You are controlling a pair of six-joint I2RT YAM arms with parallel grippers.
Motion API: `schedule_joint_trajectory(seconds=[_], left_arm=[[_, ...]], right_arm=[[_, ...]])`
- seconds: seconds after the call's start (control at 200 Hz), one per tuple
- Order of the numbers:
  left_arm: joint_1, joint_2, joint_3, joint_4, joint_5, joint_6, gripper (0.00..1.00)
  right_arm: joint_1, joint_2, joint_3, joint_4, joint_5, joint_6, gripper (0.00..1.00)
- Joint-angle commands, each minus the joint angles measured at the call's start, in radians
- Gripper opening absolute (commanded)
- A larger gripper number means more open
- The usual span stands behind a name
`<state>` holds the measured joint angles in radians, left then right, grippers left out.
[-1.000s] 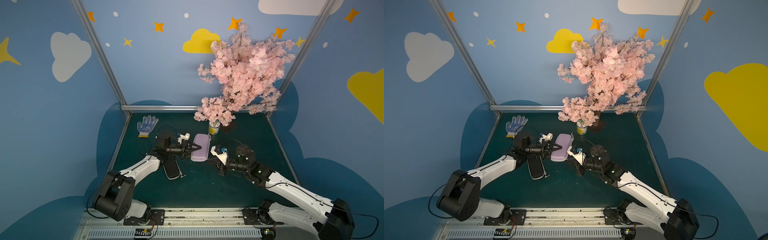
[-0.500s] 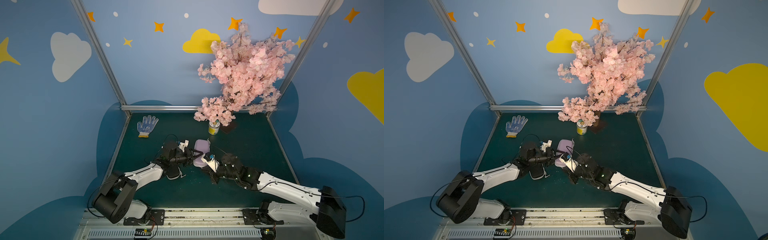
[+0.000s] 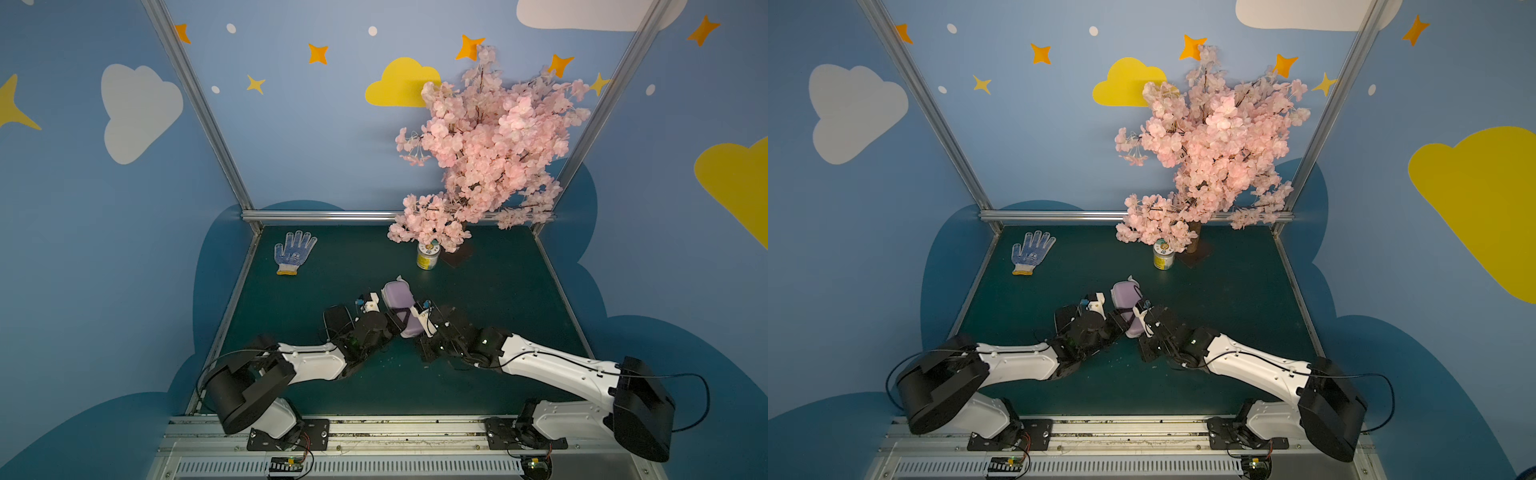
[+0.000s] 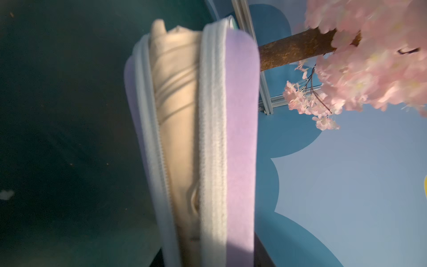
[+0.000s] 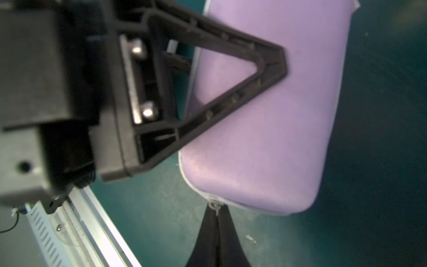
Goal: Put umbrellas into zippered umbrella sleeves
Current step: Zip the zipper on the umbrella sleeve, then place the umbrella sleeve at the center of the board.
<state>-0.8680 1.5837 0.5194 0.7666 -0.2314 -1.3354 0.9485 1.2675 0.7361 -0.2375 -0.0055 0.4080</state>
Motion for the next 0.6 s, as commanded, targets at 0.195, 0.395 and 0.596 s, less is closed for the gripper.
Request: schedule_joint_trajectory(seconds=[0.195,0.395,0.596], left_arm=[[-0.045,0.205,-0.016,0.122,-0.034,-0.019,0.40],[-0.043,0.072,-0.082,-0.131,-0.018,-0.038,0.62],[-0.007,-0.125,-0.027,-0.613,-0.004,0.052,0.63]], right_arm=[[-0.138,0.063,-0.017,0.001,-0.013,0.032,0.00],[-0.177,0.126,0.018,-0.071,0.009,-0.042,0.00],[-0.220,0.180,0.051,-0.122,0.051,-0.112,0.00]])
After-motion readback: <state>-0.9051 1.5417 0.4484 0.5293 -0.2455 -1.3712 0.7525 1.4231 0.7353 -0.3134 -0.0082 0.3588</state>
